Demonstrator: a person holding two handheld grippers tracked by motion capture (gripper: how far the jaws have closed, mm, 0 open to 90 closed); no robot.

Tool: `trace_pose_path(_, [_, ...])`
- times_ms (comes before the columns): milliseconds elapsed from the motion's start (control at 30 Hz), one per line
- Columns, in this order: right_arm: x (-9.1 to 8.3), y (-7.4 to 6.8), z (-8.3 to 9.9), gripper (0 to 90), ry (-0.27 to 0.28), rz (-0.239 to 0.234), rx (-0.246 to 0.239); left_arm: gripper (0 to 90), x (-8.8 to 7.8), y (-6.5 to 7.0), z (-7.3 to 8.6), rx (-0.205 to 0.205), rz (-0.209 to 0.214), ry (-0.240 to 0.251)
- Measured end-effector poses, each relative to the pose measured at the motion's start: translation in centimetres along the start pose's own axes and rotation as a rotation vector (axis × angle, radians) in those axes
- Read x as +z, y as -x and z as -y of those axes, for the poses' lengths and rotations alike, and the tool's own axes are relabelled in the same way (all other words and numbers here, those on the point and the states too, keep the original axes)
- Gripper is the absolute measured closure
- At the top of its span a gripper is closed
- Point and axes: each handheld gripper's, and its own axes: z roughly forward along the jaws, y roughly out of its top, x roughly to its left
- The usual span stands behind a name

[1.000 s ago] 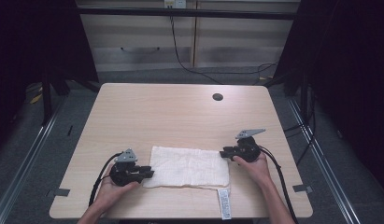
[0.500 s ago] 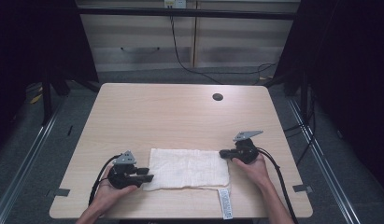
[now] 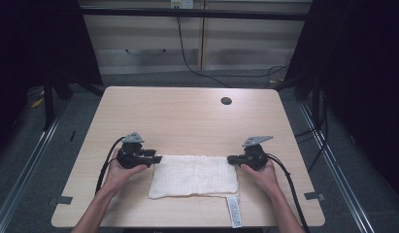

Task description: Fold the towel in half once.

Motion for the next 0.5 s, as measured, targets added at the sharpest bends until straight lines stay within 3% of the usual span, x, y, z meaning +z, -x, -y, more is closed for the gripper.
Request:
trace_pose_path(133, [0.0,0.0,0.0,86.8,0.001,0.003,0.000,56.7,1.7,-0.9,0.1,-0.024,0.017,-0.013])
trace_pose_path(200, [0.0,0.0,0.0,86.8,0.004,0.004,-0.004,56.8,1.9,-1.0,0.1,-0.020,0.002,-0.020])
trace_pose_path(333, [0.0,0.0,0.0,86.8,0.004,0.003,-0.001,58.7,2.6,-1.0,0.2,0.003,0.016,-0.043])
trace_pose_path(400, [0.0,0.0,0.0,86.8,0.002,0.002,0.003,60.3,2.7,-0.7,0.3,0.042,-0.026,-0.047])
trace_pose_path(500, [0.1,0.1,0.0,86.7,0.003,0.002,0.000,61.2,2.8,-0.4,0.3,0.053,-0.024,-0.047])
